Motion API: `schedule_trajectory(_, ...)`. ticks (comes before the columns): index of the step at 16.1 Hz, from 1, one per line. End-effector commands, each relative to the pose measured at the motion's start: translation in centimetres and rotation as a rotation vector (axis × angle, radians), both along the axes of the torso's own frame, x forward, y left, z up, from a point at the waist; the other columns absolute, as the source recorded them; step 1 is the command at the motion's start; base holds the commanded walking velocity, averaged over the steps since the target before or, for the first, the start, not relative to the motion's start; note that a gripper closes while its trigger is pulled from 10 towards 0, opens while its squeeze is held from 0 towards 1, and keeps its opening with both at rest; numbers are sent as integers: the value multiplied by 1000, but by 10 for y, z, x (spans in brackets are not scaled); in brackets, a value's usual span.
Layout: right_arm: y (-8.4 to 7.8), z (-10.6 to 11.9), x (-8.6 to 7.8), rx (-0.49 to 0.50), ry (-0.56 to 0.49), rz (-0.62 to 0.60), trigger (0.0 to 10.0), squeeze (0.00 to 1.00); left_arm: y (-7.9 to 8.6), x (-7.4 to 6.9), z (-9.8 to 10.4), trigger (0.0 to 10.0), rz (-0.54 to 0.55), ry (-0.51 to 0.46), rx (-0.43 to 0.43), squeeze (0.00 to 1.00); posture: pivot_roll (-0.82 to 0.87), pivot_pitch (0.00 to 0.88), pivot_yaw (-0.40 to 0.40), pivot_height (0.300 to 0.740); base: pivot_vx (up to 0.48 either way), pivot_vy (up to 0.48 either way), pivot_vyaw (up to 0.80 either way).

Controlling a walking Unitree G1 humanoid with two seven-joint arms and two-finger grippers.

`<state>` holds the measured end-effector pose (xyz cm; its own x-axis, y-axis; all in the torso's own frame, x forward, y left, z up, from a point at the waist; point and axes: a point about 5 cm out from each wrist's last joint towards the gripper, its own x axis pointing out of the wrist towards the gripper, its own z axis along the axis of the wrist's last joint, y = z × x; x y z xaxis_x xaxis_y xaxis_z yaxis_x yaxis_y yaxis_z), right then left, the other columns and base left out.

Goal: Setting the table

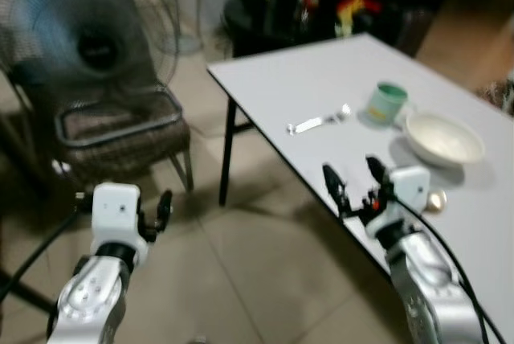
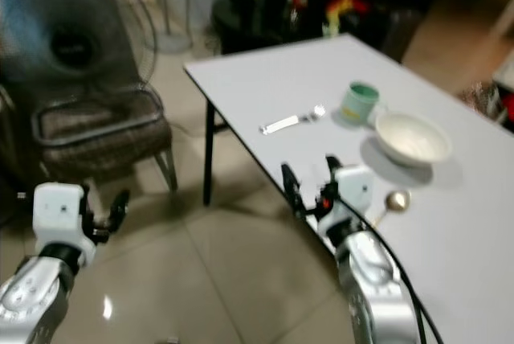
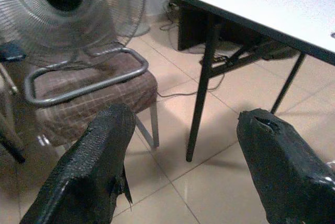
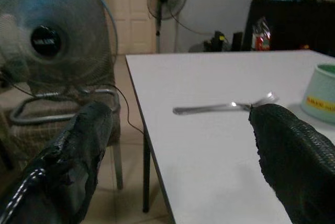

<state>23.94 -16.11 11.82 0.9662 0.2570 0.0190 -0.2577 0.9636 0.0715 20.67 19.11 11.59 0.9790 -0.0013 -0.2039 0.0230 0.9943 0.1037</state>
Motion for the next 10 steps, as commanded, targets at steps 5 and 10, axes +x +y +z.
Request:
schedule_trajectory(5,-4,1,-3,4,4,-12,10000,0,-6,2,0,10000,-19,-13,-26,0,-27,0,-97,740,0,0,794)
schedule_trajectory(10,-4,0,-1,91,40,-31,10000,0,-12,0,-3,10000,-15,-3,-55,0,-15,0,-119,740,0,187,316)
